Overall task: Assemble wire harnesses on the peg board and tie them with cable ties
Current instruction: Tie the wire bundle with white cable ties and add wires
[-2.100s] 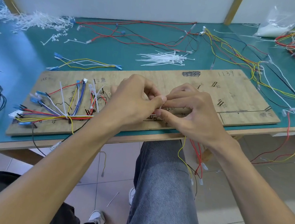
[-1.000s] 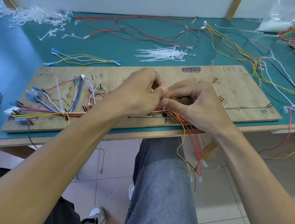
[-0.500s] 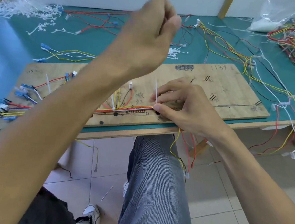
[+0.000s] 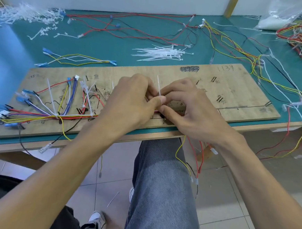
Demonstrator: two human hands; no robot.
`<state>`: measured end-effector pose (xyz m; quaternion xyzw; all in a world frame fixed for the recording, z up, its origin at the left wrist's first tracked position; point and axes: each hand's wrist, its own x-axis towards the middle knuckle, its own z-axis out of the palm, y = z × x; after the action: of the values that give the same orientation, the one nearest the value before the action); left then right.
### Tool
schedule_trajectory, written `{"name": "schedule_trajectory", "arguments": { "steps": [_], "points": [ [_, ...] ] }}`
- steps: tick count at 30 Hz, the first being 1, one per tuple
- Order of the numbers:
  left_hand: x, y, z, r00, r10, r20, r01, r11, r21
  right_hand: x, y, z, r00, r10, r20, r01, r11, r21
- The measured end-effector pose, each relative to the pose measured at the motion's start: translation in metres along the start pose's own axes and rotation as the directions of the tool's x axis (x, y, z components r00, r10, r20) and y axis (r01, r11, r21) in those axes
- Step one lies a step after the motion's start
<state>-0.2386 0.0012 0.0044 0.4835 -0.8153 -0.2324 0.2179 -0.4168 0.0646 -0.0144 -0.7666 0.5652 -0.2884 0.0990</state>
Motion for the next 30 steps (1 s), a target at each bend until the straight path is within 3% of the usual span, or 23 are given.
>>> {"name": "schedule_trajectory", "arguments": {
  "steps": [6,13,20,26,30],
  "points": [
    [0.0,-0.004,0.001,0.994,-0.015,-0.107,-0.004,0.984,-0.179,0.002,0.0,0.0,0.997,-0.025,0.078,0.024,1.0,0.008],
    [-0.001,0.006,0.007,0.986,0.057,-0.158,-0.095,0.965,-0.245,0.001,0.003,-0.003,0.994,0.101,-0.043,-0.092,0.981,0.173],
    [0.004,0.015,0.014,0.972,0.061,-0.226,-0.114,0.967,-0.227,-0.001,0.002,0.0,0.999,0.014,-0.035,-0.014,1.0,0.001],
    [0.011,0.015,0.019,0.961,0.021,-0.274,-0.099,0.957,-0.273,0.002,0.006,-0.002,0.999,-0.033,-0.002,0.033,0.999,-0.023],
    [0.011,0.013,0.013,0.976,0.052,-0.213,-0.104,0.965,-0.239,0.001,0.006,0.0,0.999,-0.022,-0.024,0.022,0.999,-0.026]
  ]
}}
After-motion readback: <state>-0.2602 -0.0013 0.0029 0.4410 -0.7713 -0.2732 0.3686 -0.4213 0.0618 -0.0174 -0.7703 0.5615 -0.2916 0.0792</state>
